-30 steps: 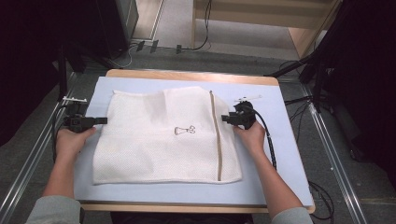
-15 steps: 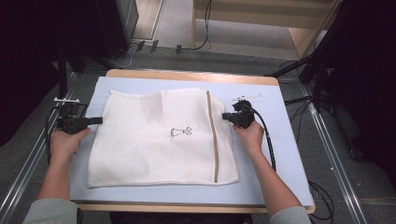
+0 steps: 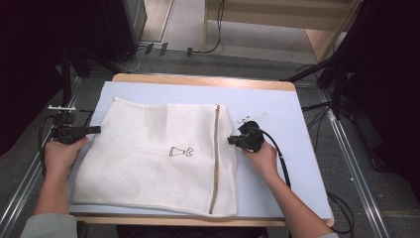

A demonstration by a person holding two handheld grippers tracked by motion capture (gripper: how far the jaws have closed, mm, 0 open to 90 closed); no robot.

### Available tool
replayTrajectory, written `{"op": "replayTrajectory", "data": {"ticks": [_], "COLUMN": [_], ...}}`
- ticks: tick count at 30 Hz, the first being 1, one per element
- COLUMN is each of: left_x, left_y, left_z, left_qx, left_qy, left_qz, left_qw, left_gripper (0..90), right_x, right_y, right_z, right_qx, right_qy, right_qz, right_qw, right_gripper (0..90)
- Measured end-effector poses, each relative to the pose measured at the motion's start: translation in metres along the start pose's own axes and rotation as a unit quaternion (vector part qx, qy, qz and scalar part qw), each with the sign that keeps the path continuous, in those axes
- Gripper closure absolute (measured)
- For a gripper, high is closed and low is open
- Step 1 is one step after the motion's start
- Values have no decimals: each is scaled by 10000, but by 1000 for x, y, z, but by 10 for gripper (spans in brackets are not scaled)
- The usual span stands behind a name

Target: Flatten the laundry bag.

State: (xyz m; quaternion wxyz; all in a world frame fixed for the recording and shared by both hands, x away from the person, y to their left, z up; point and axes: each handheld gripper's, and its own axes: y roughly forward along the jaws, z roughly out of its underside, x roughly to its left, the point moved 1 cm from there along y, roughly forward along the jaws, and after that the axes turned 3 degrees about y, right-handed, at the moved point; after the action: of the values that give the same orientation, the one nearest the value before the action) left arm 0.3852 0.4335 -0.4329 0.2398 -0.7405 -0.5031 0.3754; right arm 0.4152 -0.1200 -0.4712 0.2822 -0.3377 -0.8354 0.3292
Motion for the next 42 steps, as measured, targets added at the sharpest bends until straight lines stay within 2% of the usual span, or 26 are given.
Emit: {"op": "replayTrajectory", "data": {"ticks": [3, 5, 6, 9, 16, 19, 22, 24, 25, 28, 32, 42], "left_x": [0, -1, -1, -2, -5, -4, -3, -4, -4, -6, -8, -26], "left_y": [-1, -2, -2, -3, -5, -4, -3, -3, -3, -2, -2, 5], "left_z": [1, 2, 2, 3, 7, 7, 7, 7, 6, 6, 5, -2], "left_qx": [-48, -59, -71, -99, -120, -136, -116, -102, -101, -119, -119, -102], "left_qy": [32, 91, 93, 76, 136, 142, 122, 137, 145, 164, 196, 368], "left_qz": [87, 106, 95, 145, 173, 211, 221, 232, 240, 240, 282, 459], "left_qw": [9999, 9999, 9999, 9998, 9997, 9996, 9996, 9996, 9996, 9995, 9993, 9982], "left_gripper": [811, 766, 743, 698, 633, 618, 617, 616, 616, 617, 617, 605], "right_x": [-1, -6, -10, -16, -30, -38, -42, -39, -37, -35, -41, -83], "right_y": [-3, -8, -11, -14, 5, 17, 28, 33, 34, 31, 20, -10], "right_z": [-3, -6, -10, -18, -40, -45, -45, -44, -44, -46, -46, -33], "right_qx": [-123, -299, -487, -762, -834, -688, -644, -508, -430, -426, -496, -570], "right_qy": [-108, -12, 87, 168, 251, 529, 690, 551, 442, 316, 361, 775], "right_qz": [82, 89, 85, 32, 332, 344, 278, 354, 418, 503, 565, 963], "right_qw": [9998, 9995, 9987, 9969, 9956, 9956, 9951, 9966, 9972, 9973, 9965, 9907], "right_gripper": [755, 701, 649, 631, 514, 452, 588, 787, 830, 856, 861, 859]}}
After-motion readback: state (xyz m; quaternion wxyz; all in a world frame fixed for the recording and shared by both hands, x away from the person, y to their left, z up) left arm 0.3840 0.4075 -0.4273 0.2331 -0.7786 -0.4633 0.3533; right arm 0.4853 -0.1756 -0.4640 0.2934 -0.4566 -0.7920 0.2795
